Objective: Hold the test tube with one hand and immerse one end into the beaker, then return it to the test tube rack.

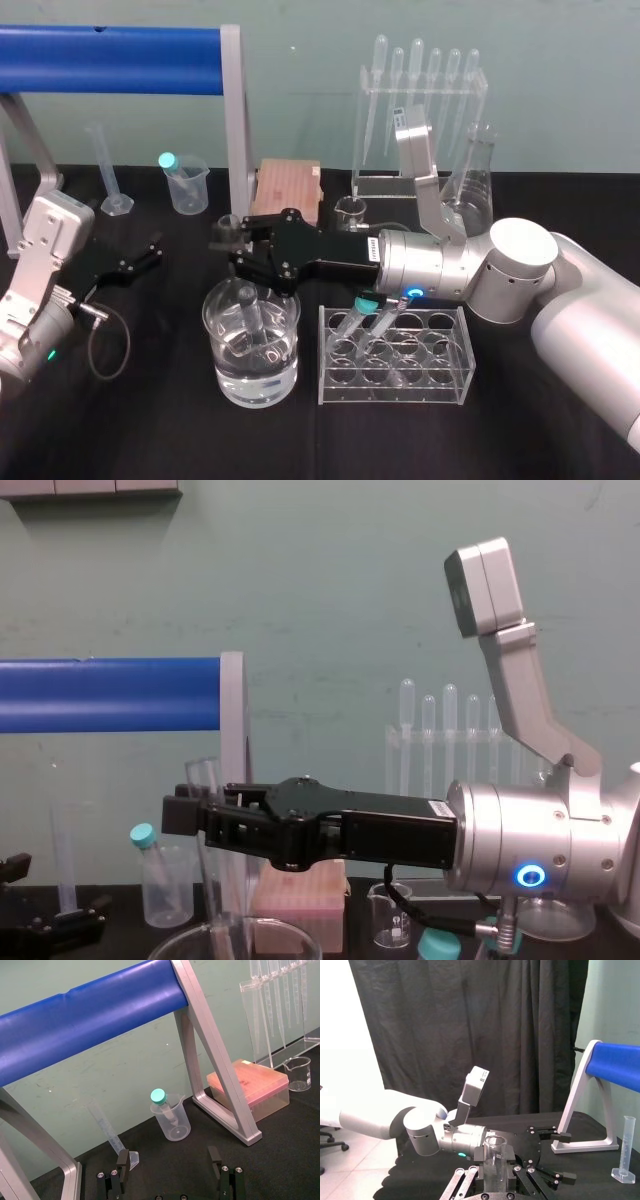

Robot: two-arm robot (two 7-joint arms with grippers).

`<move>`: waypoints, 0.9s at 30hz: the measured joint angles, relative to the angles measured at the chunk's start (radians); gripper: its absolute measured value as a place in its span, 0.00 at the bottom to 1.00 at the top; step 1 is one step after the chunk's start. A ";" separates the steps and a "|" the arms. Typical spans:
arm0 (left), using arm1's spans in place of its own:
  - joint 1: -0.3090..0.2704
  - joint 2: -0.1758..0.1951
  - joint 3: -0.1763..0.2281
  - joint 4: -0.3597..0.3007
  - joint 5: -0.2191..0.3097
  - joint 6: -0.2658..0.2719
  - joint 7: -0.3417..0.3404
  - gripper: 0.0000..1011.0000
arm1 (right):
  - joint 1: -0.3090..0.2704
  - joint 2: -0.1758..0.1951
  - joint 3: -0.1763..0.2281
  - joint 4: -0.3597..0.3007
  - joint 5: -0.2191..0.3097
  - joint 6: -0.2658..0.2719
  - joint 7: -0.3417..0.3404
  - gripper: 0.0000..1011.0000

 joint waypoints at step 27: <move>0.000 0.000 0.000 0.000 0.000 0.000 0.000 0.99 | 0.000 -0.001 0.001 -0.001 0.001 0.000 0.000 0.24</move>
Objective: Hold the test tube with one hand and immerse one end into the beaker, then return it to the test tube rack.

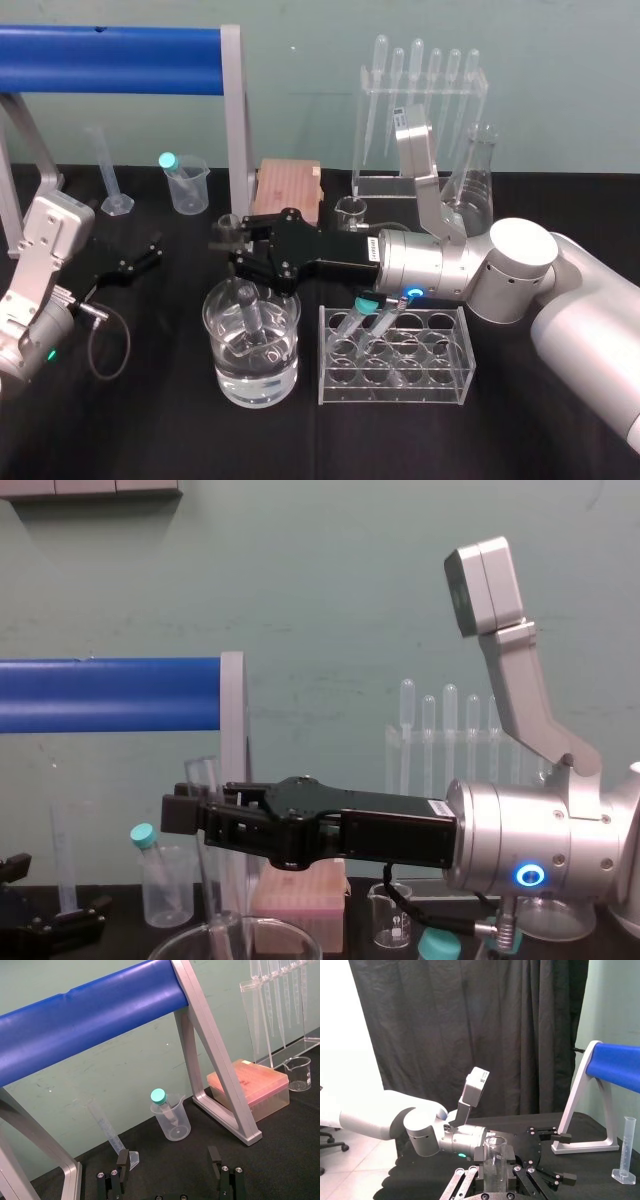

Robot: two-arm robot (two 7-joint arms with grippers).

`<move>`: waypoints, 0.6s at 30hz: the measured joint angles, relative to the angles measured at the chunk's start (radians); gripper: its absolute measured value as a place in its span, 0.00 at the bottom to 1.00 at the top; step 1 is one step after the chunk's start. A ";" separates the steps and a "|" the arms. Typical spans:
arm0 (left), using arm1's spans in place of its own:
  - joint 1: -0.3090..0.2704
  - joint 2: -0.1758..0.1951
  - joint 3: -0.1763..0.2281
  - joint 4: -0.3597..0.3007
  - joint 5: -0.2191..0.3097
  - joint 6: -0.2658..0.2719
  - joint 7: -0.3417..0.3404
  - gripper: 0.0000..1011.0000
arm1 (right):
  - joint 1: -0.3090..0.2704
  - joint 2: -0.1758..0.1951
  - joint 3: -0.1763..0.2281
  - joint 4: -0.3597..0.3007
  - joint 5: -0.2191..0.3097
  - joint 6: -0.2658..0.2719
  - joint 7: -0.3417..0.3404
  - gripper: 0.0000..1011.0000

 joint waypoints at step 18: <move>0.000 0.000 0.000 0.000 0.000 0.000 0.000 0.99 | 0.000 0.000 0.000 0.000 0.001 -0.001 0.000 0.24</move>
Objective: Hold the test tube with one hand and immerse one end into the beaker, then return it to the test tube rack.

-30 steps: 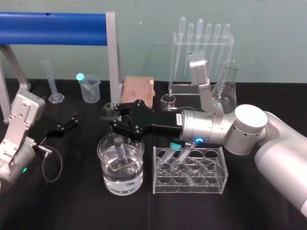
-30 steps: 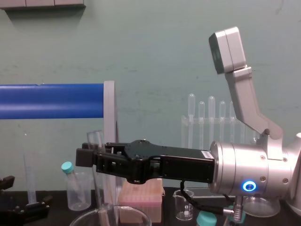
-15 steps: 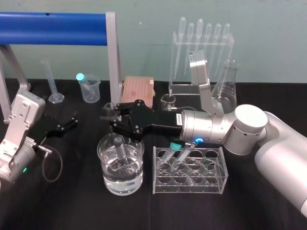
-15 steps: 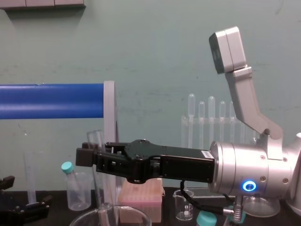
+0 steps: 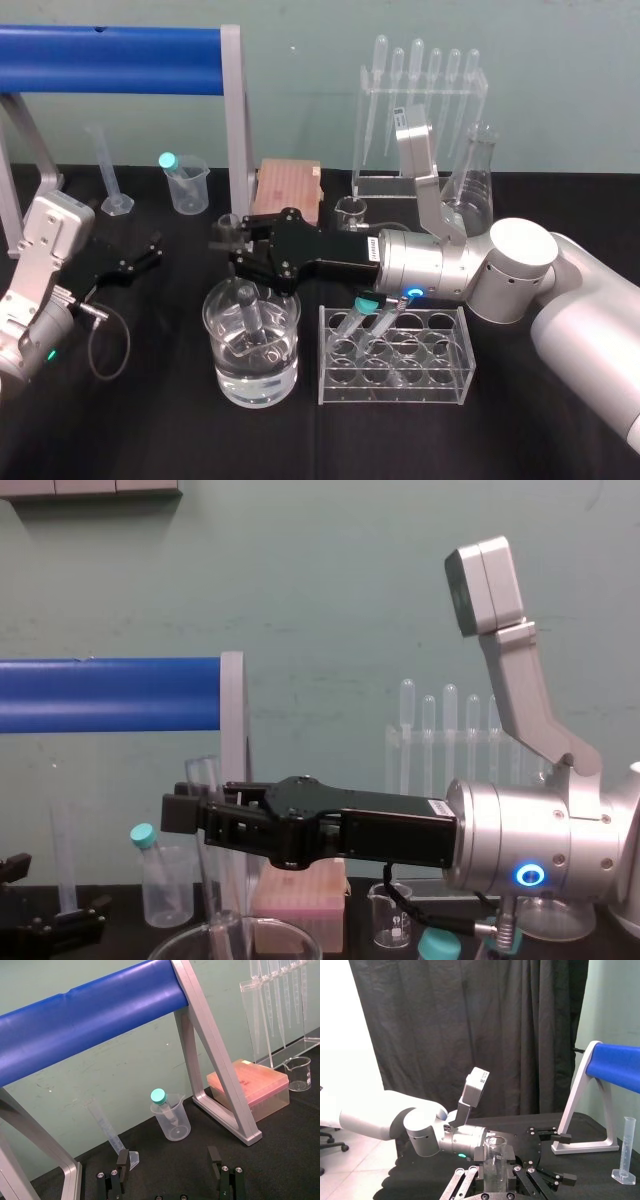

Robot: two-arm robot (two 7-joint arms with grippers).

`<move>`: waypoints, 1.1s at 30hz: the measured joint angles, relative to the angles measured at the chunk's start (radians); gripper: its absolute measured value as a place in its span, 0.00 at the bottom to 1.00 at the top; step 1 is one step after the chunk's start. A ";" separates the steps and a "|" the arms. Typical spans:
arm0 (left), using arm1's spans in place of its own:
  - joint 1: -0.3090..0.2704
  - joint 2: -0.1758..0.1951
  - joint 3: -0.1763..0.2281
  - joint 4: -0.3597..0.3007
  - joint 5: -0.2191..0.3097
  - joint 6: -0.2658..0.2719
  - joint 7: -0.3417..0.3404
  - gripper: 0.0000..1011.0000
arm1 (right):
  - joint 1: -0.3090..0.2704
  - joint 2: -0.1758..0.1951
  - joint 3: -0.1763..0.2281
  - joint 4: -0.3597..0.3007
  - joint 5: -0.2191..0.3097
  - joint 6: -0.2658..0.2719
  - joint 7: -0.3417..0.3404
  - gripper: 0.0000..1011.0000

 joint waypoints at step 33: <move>0.000 0.000 0.000 0.000 0.000 0.000 0.000 0.99 | 0.000 0.000 0.000 0.000 0.000 0.000 0.000 0.24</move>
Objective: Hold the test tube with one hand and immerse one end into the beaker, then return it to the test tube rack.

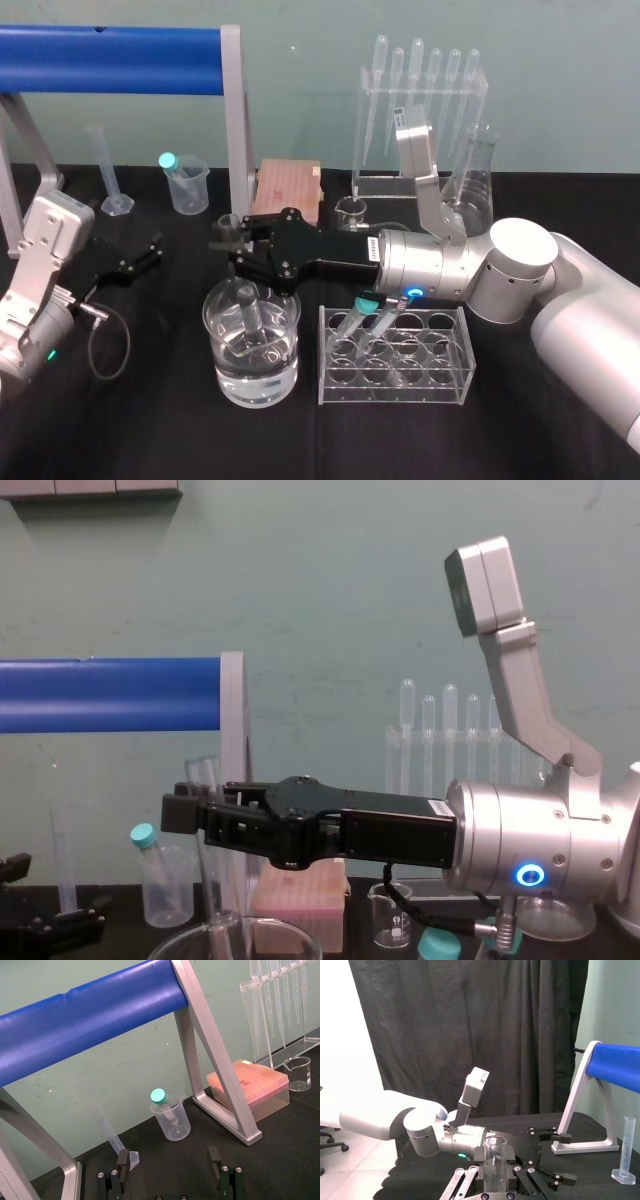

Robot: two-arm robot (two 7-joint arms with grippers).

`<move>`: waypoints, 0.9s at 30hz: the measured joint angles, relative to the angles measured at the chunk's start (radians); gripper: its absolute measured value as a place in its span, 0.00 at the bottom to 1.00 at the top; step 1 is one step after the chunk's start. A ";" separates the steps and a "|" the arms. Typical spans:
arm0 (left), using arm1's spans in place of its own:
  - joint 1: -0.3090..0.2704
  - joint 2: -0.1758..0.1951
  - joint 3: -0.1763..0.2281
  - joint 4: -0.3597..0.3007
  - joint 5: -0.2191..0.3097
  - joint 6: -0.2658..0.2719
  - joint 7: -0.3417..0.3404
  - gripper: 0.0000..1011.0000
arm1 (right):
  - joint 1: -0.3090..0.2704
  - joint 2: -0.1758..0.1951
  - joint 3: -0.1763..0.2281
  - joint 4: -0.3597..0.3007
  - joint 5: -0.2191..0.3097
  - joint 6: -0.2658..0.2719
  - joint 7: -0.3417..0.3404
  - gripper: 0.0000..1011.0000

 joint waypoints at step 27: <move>0.000 0.000 0.000 0.000 0.000 0.000 0.000 0.99 | 0.000 0.000 0.000 0.000 0.000 0.000 0.000 0.24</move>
